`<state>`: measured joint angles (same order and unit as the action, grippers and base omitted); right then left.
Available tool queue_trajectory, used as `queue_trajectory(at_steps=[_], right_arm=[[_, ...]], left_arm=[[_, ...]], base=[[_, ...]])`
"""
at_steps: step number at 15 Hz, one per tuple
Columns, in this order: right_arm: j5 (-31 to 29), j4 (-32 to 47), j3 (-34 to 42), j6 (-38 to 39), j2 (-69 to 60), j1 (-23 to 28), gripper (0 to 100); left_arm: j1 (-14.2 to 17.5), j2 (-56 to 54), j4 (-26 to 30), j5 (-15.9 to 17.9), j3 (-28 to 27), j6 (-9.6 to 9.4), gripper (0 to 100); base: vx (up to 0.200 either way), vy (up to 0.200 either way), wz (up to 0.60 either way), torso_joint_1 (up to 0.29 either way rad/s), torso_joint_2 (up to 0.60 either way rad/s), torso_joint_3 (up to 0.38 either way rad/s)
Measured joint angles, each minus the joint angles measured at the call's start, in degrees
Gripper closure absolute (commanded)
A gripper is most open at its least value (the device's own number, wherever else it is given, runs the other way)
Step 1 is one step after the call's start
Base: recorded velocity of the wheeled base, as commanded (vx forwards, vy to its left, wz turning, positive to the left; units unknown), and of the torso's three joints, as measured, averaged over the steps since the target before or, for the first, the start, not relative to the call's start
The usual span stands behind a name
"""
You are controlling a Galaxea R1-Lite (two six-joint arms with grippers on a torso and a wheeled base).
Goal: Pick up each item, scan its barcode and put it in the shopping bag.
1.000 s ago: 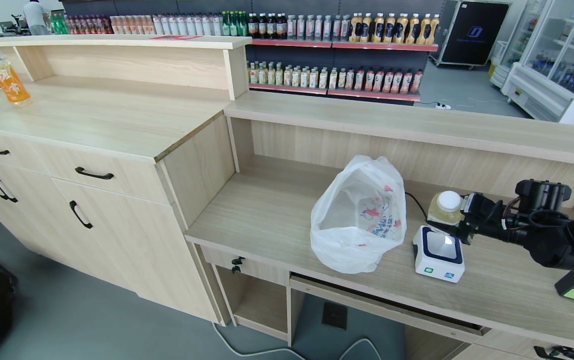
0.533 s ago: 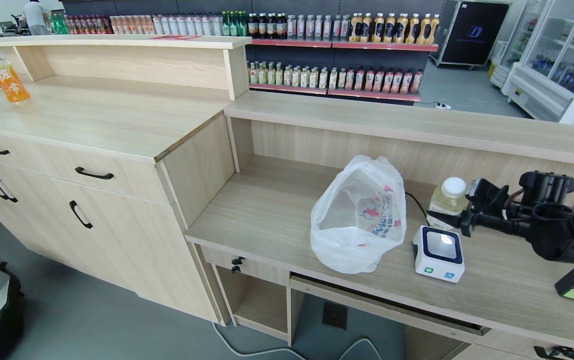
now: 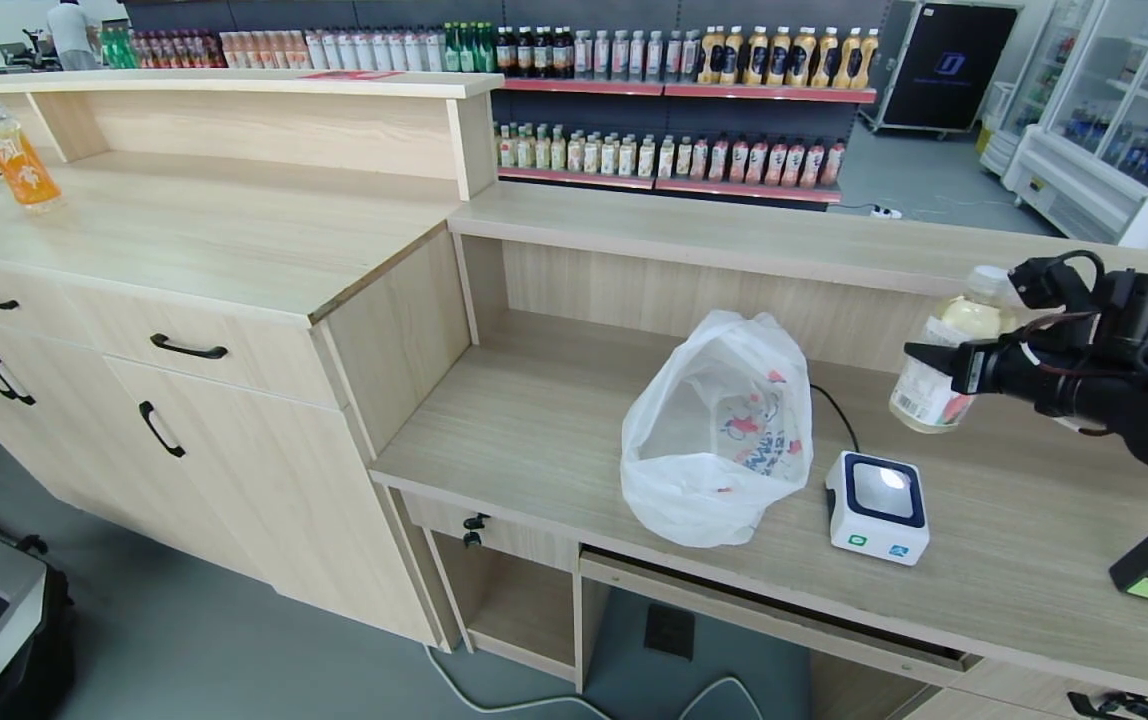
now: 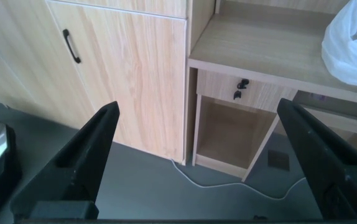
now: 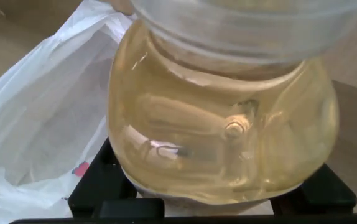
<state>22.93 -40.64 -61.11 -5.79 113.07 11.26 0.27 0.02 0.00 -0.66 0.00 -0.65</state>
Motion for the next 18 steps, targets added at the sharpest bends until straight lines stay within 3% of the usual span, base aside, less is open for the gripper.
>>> queue_trajectory(at_steps=[1,3,5,12,15,18], right_arm=[[-2.3,0.5,0.2,1.9,-1.0,-0.4,100],[-17.7,0.2,0.2,5.8,-2.0,-1.5,100],[-25.7,-0.1,0.9,3.6,-2.2,-2.6,100],[-27.0,-3.7,3.6,-10.9,-2.1,-3.4,100],[-27.0,-7.1,5.2,-12.7,-2.7,-3.6,100],[-25.7,-9.3,6.0,-13.8,-3.1,-4.6,100]], left_arm=[[0.0,0.0,0.0,0.0,0.0,-0.01,0],[0.0,0.0,0.0,0.0,0.0,0.0,0],[0.0,0.0,0.0,0.0,0.0,0.02,0],[-0.1,0.0,0.0,0.0,0.0,0.0,0],[0.0,0.0,0.0,0.0,0.0,0.02,0],[0.0,0.0,0.0,0.0,0.0,0.0,0]], base=[[0.0,0.0,0.0,0.0,0.0,0.0],[0.0,0.0,0.0,0.0,0.0,0.0],[0.0,0.0,0.0,0.0,0.0,0.0],[0.0,0.0,0.0,0.0,0.0,0.0],[0.0,0.0,0.0,0.0,0.0,0.0],[0.0,0.0,0.6,0.001,0.0,0.005]])
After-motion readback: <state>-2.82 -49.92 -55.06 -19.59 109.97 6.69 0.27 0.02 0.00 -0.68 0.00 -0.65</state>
